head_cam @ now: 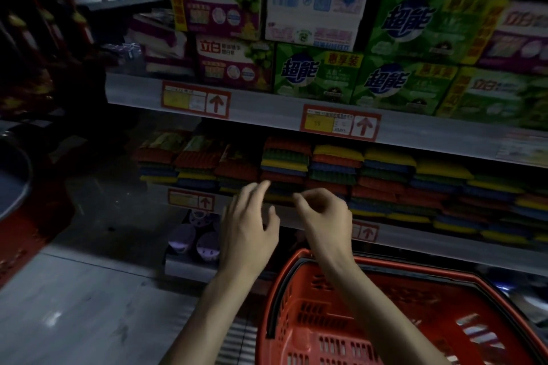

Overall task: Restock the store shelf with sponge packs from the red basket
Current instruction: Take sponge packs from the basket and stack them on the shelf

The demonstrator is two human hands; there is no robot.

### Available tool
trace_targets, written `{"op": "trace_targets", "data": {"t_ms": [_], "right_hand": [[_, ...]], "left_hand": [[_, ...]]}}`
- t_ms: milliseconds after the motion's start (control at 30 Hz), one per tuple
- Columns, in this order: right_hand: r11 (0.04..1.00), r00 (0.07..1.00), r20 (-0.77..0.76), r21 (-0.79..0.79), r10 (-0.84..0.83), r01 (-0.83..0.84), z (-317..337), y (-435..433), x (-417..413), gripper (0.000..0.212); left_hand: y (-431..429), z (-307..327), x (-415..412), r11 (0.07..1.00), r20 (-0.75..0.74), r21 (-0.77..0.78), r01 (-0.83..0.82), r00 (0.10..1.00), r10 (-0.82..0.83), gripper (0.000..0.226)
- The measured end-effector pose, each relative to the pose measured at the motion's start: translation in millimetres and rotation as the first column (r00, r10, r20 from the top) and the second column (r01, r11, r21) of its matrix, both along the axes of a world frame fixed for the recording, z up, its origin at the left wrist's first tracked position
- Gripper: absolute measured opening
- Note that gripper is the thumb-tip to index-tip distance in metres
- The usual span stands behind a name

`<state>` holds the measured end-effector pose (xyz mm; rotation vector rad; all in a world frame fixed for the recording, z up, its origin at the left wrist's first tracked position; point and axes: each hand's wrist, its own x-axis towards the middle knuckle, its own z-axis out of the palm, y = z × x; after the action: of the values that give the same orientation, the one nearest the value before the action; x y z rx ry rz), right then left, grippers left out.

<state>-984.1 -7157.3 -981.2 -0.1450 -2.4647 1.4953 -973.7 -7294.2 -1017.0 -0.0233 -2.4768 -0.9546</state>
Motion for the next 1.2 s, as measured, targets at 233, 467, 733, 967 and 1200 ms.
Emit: {"op": "trace_targets", "data": {"t_ms": [233, 467, 733, 967, 1200], "right_hand": [[0.923, 0.984, -0.113, 0.374, 0.138, -0.087, -13.0, 33.8, 15.1, 0.022], [0.913, 0.982, -0.108, 0.396, 0.156, -0.101, -14.9, 53.0, 19.0, 0.020], [0.917, 0.983, -0.097, 0.386, 0.153, -0.105, -14.1, 67.8, 17.4, 0.022], [0.897, 0.981, -0.079, 0.423, 0.176, -0.126, -17.9, 84.7, 24.5, 0.026], [0.796, 0.970, -0.013, 0.575, 0.241, -0.190, -24.2, 121.4, 48.2, 0.048]], "left_hand": [[10.6, -12.8, 7.7, 0.861, -0.025, -0.501, 0.089, 0.993, -0.118, 0.071], [14.2, -12.8, 2.2, 0.839, -0.015, -0.542, 0.043, 0.998, -0.061, 0.073], [15.5, -15.4, -2.6, 0.827, 0.000, -0.562, 0.019, 1.000, -0.024, 0.072], [19.4, -20.1, 6.2, 0.840, 0.006, -0.541, 0.038, 0.999, -0.042, 0.077], [36.8, -26.5, 49.3, 0.835, 0.061, -0.530, 0.147, 0.989, -0.135, 0.078]]}}
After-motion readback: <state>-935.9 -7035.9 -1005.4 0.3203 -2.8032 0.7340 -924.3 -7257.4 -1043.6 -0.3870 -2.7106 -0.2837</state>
